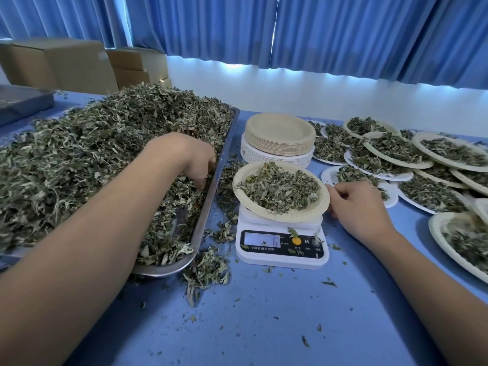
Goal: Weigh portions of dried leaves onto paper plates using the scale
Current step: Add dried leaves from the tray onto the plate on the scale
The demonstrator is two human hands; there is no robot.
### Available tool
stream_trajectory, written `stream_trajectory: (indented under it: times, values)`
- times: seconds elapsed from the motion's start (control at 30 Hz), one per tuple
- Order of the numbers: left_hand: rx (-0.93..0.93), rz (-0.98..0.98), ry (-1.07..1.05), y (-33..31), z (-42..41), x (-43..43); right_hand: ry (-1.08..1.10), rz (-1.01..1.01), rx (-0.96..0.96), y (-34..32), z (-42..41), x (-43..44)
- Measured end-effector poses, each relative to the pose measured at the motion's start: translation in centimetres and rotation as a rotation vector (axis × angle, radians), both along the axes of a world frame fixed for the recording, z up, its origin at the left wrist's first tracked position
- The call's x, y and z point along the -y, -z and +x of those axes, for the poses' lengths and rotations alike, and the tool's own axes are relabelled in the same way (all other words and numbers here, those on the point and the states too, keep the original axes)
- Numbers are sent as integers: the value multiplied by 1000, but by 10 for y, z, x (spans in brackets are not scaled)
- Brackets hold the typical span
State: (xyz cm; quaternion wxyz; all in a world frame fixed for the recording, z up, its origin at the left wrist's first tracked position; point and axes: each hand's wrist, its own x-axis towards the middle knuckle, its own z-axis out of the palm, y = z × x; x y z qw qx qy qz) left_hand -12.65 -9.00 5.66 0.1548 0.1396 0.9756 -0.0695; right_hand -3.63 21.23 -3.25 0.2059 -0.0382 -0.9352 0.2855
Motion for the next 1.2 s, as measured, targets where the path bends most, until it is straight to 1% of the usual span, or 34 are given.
stream_trajectory:
  times: [0.07, 0.27, 0.43, 0.53, 0.63, 0.77, 0.93, 0.97, 1.0, 1.07, 1.13, 1.2]
  values:
    - [44, 5, -16, 0, 1, 1, -2, 3, 0, 0, 0, 0]
    - [53, 47, -33, -1, 0, -2, -2, 3, 0, 0, 0, 0]
    - [-67, 213, -64, -10, -1, 0, -3, 10, 2, 0, 1, -1]
    - [-73, 276, -97, -13, 0, 1, -2, 11, 0, 0, 0, 0]
    - [-92, 286, -89, -15, 2, -1, -1, 0, 0, 0, 0, -1]
    - [-126, 229, -47, -18, 6, -2, -5, 0, -5, 0, 1, -1]
    - [-126, 207, 9, -20, 11, -3, -11, -11, -9, 2, -1, -2]
    - [-141, 223, 27, -21, 13, -4, -8, -20, -9, 2, -1, -2]
    - [-166, 280, 38, -21, 13, -6, -5, -31, -10, 2, -1, -2]
    - [-203, 451, 41, -21, 14, -11, -6, -67, -19, 3, -1, -1]
    - [-159, 553, 44, -18, 16, -19, -1, -153, -38, 2, 0, 1]
    - [-74, 555, 49, -11, 19, -26, 9, -299, -55, -1, 1, 2]
